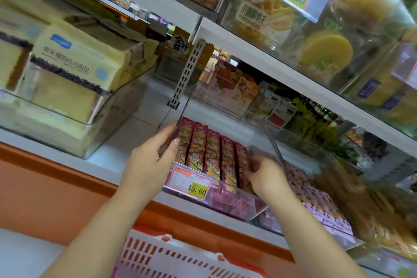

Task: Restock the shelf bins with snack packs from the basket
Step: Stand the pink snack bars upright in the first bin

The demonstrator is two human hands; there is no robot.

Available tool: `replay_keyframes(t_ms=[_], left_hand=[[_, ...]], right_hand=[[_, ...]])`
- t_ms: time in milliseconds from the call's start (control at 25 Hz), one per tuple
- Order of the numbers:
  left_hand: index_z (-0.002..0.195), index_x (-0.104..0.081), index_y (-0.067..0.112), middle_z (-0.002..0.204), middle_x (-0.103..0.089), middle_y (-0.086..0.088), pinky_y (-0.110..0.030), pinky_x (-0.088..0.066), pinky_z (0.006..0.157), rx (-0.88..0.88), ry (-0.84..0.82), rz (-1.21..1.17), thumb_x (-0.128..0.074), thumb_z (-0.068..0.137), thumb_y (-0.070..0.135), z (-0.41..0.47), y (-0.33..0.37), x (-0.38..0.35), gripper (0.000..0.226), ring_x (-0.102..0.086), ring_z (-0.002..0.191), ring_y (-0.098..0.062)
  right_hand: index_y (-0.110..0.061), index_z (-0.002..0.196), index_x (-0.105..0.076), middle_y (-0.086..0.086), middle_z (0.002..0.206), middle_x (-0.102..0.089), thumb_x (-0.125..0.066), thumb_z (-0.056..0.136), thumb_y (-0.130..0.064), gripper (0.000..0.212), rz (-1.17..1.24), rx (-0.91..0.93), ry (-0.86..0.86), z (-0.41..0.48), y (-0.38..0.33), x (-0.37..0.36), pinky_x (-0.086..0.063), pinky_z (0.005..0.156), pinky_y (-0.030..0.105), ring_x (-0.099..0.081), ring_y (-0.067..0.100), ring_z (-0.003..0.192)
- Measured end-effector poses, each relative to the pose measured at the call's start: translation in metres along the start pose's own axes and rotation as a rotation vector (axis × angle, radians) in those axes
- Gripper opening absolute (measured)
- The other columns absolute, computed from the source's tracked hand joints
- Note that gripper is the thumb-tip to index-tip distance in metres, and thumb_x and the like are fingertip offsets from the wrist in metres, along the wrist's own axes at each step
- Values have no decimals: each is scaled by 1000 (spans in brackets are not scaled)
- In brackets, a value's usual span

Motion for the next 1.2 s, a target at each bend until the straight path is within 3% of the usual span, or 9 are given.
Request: replay_keyframes(t_ms=[240, 360, 440, 520, 640, 800, 920, 1080, 1200], left_hand=[[135, -49, 39, 117, -54, 29, -18, -41, 90, 0, -31, 1, -50, 96, 31, 0, 1, 2, 39, -55, 107, 6], [130, -52, 42, 115, -53, 35, -12, -42, 92, -22, -7, -20, -51, 97, 28, -15, 3, 8, 36, -53, 104, 16], [130, -54, 34, 120, -56, 23, -20, -45, 91, -63, 128, 71, -51, 96, 28, -36, 2, 17, 34, -55, 107, 3], [126, -57, 23, 116, -60, 9, -21, -47, 83, -134, 214, 197, -49, 92, 25, -68, -6, 25, 35, -58, 100, -7], [122, -57, 25, 110, -59, 12, -19, -48, 78, -109, -31, 388, -48, 90, 22, -129, -45, 18, 33, -55, 93, -2], [127, -54, 36, 120, -60, 12, -19, -47, 82, 330, -506, 522, -50, 95, 23, -223, -123, -3, 35, -56, 93, 1], [123, -58, 33, 112, -66, 4, -21, -49, 67, 642, -551, 427, -45, 96, 23, -262, -156, -18, 31, -56, 69, -2], [128, -55, 29, 120, -65, -2, -33, -52, 88, 872, -573, 396, -45, 98, 22, -288, -166, -34, 33, -65, 100, -20], [134, -50, 29, 128, -60, 0, -24, -51, 88, 905, -616, 418, -44, 98, 25, -294, -163, -38, 37, -66, 99, -16]], right_hand=[[-21, 138, -48, 5, 128, -62, -60, 88, -8, 53, 166, 43, -130, -3, 9, -7, -54, 92, 39, -64, 20, 104], [-28, 133, -50, -8, 124, -62, -56, 93, -8, 45, 492, 208, 143, -48, 4, 10, -52, 91, 26, -62, 6, 103], [-28, 122, -55, -14, 110, -64, -51, 95, -7, 35, 748, 332, 344, -99, 6, 12, -48, 83, 13, -60, -1, 99], [-28, 113, -57, -12, 102, -63, -49, 94, -4, 33, 884, 334, 339, -137, 19, -21, -47, 73, 11, -60, 2, 91], [-34, 113, -54, -10, 110, -59, -49, 95, -9, 31, 719, 138, -83, -162, 51, -123, -44, 70, 15, -56, 2, 89], [-14, 124, -53, 1, 86, -60, -55, 94, -13, 30, 616, -319, -712, -191, 115, -261, -41, 56, 25, -50, 13, 59], [-16, 115, -47, 4, 94, -61, -69, 86, -27, 38, 652, -486, -892, -214, 126, -308, -50, 67, 30, -59, 18, 72], [-18, 120, -39, 3, 104, -63, -83, 68, -26, 68, 696, -431, -855, -232, 109, -336, -54, 77, 32, -65, 20, 89], [-19, 114, -41, 5, 94, -62, -72, 71, -2, 56, 791, -498, -851, -229, 111, -327, -47, 59, 25, -61, 18, 77]])
Point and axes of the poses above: each hand's wrist, its own z-axis towards the middle knuckle, its own x-axis out of the back of the hand, y = z × x, the point moved 4 cm from there along z, towards the middle knuckle
